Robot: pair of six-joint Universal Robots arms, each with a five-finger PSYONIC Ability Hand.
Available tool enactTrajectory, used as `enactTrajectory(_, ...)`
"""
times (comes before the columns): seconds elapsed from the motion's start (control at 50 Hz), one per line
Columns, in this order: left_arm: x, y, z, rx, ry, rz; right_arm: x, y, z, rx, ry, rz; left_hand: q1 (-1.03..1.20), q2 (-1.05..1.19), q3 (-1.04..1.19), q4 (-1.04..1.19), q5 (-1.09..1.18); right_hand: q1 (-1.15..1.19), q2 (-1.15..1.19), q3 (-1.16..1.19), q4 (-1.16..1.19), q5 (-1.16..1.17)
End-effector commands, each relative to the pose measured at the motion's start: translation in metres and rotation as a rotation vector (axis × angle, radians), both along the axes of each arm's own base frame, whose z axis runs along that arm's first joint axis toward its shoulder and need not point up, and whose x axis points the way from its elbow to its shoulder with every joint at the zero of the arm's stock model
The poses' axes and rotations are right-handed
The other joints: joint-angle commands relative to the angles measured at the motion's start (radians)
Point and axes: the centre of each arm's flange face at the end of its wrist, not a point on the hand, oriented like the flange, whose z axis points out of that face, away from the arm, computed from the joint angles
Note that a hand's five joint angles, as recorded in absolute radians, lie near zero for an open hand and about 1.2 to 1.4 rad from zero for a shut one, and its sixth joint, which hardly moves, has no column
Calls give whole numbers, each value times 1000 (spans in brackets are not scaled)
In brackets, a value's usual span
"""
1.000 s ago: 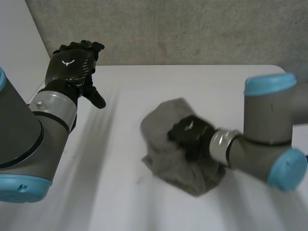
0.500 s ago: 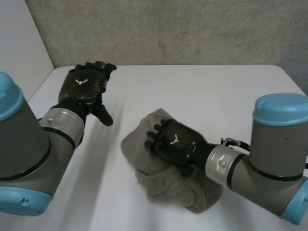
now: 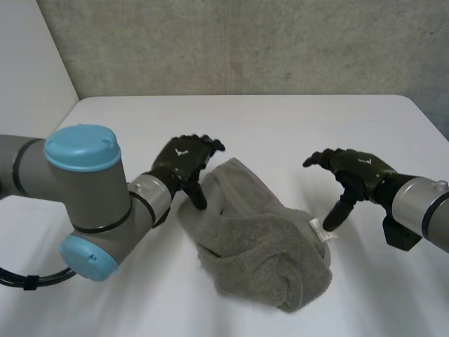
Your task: Fold the towel.
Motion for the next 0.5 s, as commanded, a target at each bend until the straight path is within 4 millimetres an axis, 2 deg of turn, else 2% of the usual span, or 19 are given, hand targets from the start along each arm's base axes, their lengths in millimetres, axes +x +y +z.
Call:
enactTrajectory(0.02,-2,6,-19,36,-46,-59,-3,6,-25,77,33,12,94,94,94,96,94,-52,-76,-65,-81,-56)
enactTrajectory(0.08,-1,10,-24,40,-91,-83,-1,14,-41,123,48,25,94,94,94,96,94,-52,-76,-65,-81,-56)
enactTrajectory(0.24,1,30,-35,79,-223,-224,1,11,-68,128,55,27,94,94,94,96,94,-52,-76,-65,-81,-56)
enactTrajectory(0.3,4,35,-39,100,-254,-237,4,11,-73,130,65,38,205,205,205,207,205,-42,-66,-55,-71,-46)
enactTrajectory(0.32,4,35,-39,100,-254,-237,12,15,-78,131,80,74,206,205,206,208,206,45,22,33,16,41)
enactTrajectory(0.34,5,36,-39,99,-260,-234,12,16,-78,131,81,75,371,371,371,374,371,46,22,33,17,42)
enactTrajectory(0.36,6,36,-39,100,-263,-230,18,18,-80,123,92,103,559,559,559,561,559,189,165,176,159,184)
enactTrajectory(0.38,6,36,-39,100,-263,-230,18,18,-80,123,92,103,561,561,561,563,561,190,166,177,161,186)
enactTrajectory(0.4,6,36,-38,95,-261,-225,22,17,-80,110,103,115,817,816,817,819,817,434,410,421,405,430)
enactTrajectory(0.42,6,36,-38,95,-261,-225,25,14,-77,85,110,114,819,819,819,821,819,864,840,851,835,860)
enactTrajectory(0.44,6,36,-38,95,-261,-225,25,14,-77,84,110,114,819,819,819,821,819,868,844,855,839,864)
enactTrajectory(0.46,7,35,-36,88,-263,-213,25,14,-77,84,110,114,1026,1025,1026,1028,1026,868,844,855,839,864)
enactTrajectory(0.48,8,33,-31,73,-264,-193,29,8,-67,28,115,102,1091,1091,1091,1093,1091,1167,1143,1154,1137,1162)
enactTrajectory(0.5,8,30,-25,51,-262,-171,36,-1,-51,-64,112,92,1092,1092,1092,1094,1092,1170,1146,1157,1140,1165)
